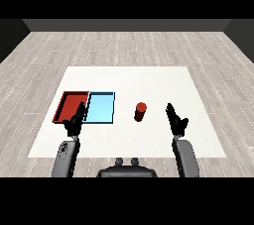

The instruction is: Pick the red can and put it in the red box

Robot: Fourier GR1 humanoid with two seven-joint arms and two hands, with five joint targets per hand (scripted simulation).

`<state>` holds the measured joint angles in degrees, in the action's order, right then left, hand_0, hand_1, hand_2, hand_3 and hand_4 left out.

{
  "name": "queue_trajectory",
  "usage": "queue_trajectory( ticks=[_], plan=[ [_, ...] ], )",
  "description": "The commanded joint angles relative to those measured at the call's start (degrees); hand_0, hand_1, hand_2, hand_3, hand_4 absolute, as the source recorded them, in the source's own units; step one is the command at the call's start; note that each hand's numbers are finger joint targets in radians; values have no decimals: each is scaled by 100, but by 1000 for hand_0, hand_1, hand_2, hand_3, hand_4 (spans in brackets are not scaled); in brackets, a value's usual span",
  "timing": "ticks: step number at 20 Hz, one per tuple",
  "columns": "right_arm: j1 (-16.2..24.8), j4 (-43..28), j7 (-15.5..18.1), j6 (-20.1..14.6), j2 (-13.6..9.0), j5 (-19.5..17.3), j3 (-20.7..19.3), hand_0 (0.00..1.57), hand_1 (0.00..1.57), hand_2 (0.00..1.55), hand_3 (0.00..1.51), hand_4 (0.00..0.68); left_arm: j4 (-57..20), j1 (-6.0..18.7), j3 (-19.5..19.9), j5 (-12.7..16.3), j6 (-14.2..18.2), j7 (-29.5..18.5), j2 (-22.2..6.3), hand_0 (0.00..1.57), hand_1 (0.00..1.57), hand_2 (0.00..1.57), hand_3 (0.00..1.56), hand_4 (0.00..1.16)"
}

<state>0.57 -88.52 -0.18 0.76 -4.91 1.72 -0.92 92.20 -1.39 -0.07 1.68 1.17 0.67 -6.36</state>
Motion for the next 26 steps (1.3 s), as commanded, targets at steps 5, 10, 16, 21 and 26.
queue_trajectory(
  ticks=[5,10,16,21,26],
  plan=[
    [-499,599,228,387,-432,143,-582,0,0,0,0,0,-234,266,11,-188,-92,140,72,0,0,0,0,0],
    [-479,254,1838,734,-407,537,-804,0,0,0,0,0,582,363,212,195,-192,-1564,243,0,0,0,0,0],
    [-416,405,2099,838,-288,416,-662,0,0,0,0,0,-188,560,340,208,-325,-2159,278,0,0,0,0,0],
    [-315,393,2168,908,-309,491,-771,0,0,0,0,0,-286,272,34,-137,-190,-2685,536,0,0,0,0,0],
    [-549,754,2159,1079,-350,563,-783,0,0,0,0,0,-437,390,351,200,-418,-2694,350,0,0,0,0,0]
  ],
)
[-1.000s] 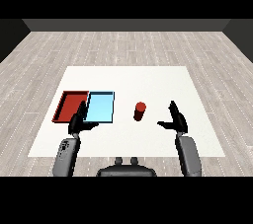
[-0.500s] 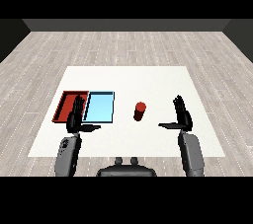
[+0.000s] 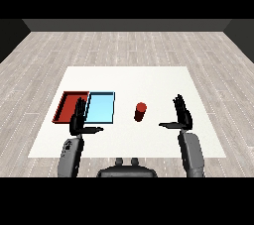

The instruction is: Pick the red can and put it in the red box

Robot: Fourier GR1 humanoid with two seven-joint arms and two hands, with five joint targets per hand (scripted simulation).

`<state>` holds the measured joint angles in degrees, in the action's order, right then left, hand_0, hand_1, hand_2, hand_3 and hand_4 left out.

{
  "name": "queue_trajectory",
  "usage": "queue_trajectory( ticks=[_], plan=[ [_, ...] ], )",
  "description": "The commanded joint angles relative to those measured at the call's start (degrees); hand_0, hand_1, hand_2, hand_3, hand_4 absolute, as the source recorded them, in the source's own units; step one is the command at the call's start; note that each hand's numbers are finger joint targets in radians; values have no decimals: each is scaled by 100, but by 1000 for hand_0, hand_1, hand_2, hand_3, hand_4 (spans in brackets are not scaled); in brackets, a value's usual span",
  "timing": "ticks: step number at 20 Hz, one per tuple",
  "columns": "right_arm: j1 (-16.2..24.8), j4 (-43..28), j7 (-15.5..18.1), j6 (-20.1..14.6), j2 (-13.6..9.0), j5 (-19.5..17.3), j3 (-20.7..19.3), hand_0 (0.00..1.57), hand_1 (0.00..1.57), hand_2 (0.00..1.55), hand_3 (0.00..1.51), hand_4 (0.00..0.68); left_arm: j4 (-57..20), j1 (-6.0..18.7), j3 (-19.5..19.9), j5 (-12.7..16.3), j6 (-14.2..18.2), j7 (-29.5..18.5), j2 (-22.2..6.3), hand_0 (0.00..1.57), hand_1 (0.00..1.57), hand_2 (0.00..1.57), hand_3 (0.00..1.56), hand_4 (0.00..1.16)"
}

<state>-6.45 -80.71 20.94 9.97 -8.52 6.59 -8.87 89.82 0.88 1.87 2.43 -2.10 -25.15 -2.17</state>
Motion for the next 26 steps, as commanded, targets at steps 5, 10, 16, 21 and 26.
queue_trajectory(
  ticks=[5,10,16,21,26],
  plan=[
    [-737,671,-292,-89,219,91,93,0,0,0,0,0,512,-352,38,228,-262,168,-132,0,0,0,0,0],
    [-648,1005,-5,-330,550,-255,399,0,0,0,0,0,240,230,247,397,-178,383,-145,0,0,0,0,0],
    [-904,1639,194,-107,514,-68,312,0,0,0,0,0,278,162,173,356,-140,410,-85,0,0,0,0,0],
    [-737,1374,-115,-60,547,69,400,0,0,0,0,0,543,-191,-148,84,17,370,121,0,0,0,0,0],
    [-991,1810,65,-33,660,177,425,0,0,0,0,0,727,57,92,389,-7,763,-23,0,0,0,0,0]
  ],
)
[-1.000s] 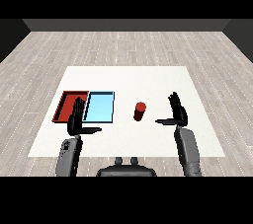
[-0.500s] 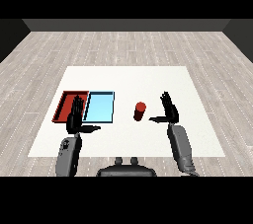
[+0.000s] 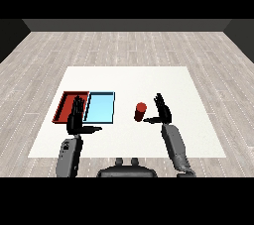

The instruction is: Pick the red can and put it in the red box

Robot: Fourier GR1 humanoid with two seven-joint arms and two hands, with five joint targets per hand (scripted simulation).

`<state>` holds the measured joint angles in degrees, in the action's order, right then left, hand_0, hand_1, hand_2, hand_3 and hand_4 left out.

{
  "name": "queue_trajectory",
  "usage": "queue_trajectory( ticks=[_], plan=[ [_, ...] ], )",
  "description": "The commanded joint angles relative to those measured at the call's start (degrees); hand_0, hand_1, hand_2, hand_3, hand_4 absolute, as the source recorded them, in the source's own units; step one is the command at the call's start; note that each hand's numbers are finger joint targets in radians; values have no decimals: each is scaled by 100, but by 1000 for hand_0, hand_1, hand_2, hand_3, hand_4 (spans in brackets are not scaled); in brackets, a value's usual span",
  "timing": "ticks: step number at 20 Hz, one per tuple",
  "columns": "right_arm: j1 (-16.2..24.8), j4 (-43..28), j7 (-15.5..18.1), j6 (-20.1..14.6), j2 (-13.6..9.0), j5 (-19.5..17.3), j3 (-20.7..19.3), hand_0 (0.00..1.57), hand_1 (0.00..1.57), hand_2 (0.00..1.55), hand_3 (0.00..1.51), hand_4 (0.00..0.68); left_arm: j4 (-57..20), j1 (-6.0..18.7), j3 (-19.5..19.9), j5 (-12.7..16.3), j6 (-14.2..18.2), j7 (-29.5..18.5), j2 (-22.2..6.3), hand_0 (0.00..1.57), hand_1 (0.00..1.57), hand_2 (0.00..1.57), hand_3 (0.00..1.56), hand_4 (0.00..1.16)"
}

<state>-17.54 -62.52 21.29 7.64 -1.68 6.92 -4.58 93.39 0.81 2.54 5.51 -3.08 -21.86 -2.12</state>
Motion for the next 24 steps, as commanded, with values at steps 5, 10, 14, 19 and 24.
queue_trajectory(
  ticks=[5,10,14,19,24],
  plan=[
    [-327,963,451,-55,163,217,108,0,0,0,0,0,-169,164,-146,-196,211,-105,187,0,0,0,0,0],
    [-706,2037,1132,-223,164,298,422,0,0,0,0,0,-489,212,70,-73,82,-440,93,0,0,0,0,0],
    [-285,1079,558,-88,165,337,417,0,0,0,0,0,102,2,146,133,-136,135,-184,0,0,0,0,0],
    [-990,2315,1035,-309,167,684,554,0,0,0,0,0,-779,111,-7,-247,33,-736,98,0,0,0,0,0],
    [-1264,2287,869,-289,167,978,783,0,0,0,0,0,-533,127,173,-16,-100,-455,-79,0,0,0,0,0]
  ],
)
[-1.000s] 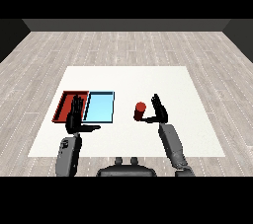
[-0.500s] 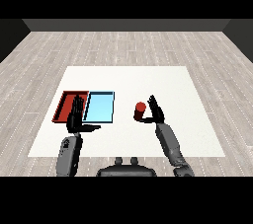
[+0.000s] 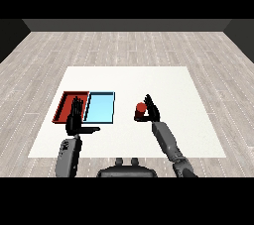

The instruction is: Pick the red can and put it in the red box

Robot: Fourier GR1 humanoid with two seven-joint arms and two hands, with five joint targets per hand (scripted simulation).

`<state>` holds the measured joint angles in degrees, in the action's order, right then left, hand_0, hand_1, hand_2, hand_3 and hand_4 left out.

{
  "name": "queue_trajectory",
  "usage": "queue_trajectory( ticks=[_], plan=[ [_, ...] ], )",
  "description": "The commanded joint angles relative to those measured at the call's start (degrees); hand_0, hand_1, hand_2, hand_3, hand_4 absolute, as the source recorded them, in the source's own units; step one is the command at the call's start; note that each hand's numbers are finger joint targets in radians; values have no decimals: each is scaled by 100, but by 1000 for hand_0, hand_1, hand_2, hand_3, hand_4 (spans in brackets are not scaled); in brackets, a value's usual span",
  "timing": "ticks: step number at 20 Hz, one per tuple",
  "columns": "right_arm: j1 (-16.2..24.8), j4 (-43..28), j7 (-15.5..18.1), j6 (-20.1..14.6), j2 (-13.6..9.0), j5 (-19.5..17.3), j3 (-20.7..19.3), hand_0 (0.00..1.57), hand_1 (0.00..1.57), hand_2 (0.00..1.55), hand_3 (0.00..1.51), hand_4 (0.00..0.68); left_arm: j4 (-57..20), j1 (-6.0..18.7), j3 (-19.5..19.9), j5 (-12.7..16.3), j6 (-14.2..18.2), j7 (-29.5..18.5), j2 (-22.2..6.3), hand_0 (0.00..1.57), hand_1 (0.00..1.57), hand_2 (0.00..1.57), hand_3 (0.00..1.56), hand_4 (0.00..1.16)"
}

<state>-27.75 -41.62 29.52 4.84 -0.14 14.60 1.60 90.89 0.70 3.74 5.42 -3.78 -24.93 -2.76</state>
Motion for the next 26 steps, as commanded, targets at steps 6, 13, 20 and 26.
queue_trajectory(
  ticks=[6,13,20,26],
  plan=[
    [-1,-232,-173,-182,12,297,344,0,0,0,0,0,421,11,0,35,47,365,-64,0,0,0,0,0],
    [-490,449,24,-377,13,768,781,0,0,0,0,0,369,23,-251,-164,352,355,247,0,0,0,0,0],
    [-869,1148,375,-653,14,994,1067,0,0,0,0,0,-77,49,-20,-107,160,-120,95,0,0,0,0,0],
    [-1428,1819,268,-1462,14,940,771,1262,1262,1324,1280,269,-121,256,-62,-117,190,88,92,0,0,0,0,0]
  ],
)
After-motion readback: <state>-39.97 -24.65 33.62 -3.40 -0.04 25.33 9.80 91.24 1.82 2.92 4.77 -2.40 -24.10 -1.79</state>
